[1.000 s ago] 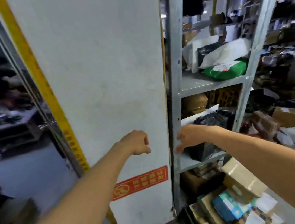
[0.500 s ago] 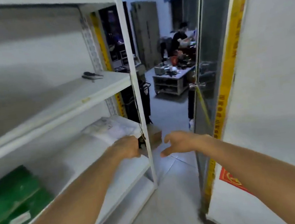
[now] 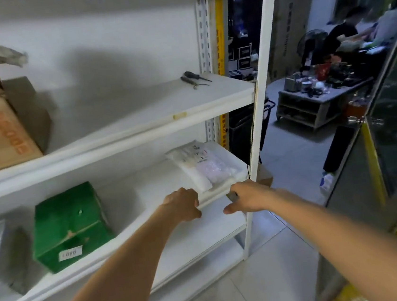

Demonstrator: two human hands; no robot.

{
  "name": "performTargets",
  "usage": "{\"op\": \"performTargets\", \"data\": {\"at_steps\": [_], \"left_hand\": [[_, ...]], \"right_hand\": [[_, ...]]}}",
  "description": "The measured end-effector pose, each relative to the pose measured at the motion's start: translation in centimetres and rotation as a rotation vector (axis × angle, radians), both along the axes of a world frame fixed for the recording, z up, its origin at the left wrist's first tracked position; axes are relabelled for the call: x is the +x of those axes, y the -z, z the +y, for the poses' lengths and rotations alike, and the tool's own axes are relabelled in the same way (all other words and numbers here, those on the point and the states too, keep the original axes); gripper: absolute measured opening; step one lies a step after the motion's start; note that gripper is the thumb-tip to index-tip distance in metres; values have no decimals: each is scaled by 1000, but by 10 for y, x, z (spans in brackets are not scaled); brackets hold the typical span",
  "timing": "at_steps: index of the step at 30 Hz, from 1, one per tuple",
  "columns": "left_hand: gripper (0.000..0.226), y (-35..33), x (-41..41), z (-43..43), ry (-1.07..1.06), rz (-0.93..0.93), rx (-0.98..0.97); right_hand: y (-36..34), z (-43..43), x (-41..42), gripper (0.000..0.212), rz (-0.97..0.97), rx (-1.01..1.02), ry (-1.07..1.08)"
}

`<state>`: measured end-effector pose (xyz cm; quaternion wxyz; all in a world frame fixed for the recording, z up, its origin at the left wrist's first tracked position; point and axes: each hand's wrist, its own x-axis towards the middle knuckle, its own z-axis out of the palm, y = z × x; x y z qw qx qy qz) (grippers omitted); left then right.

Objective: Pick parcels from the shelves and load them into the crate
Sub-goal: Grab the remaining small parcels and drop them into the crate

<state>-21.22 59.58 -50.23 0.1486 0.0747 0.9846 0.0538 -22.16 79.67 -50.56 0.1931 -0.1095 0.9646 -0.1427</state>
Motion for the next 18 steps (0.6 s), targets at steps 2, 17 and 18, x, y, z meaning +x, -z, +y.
{"op": "performTargets", "data": {"at_steps": [2, 17, 18], "left_hand": [[33, 11, -34, -7, -27, 0, 51], [41, 96, -198, -6, -386, -57, 341], [45, 102, -204, -2, -413, -51, 361]], "right_hand": [[10, 3, -32, 46, -3, 25, 2], [73, 13, -220, 66, 28, -71, 32], [78, 15, -227, 63, 47, -71, 26]]}}
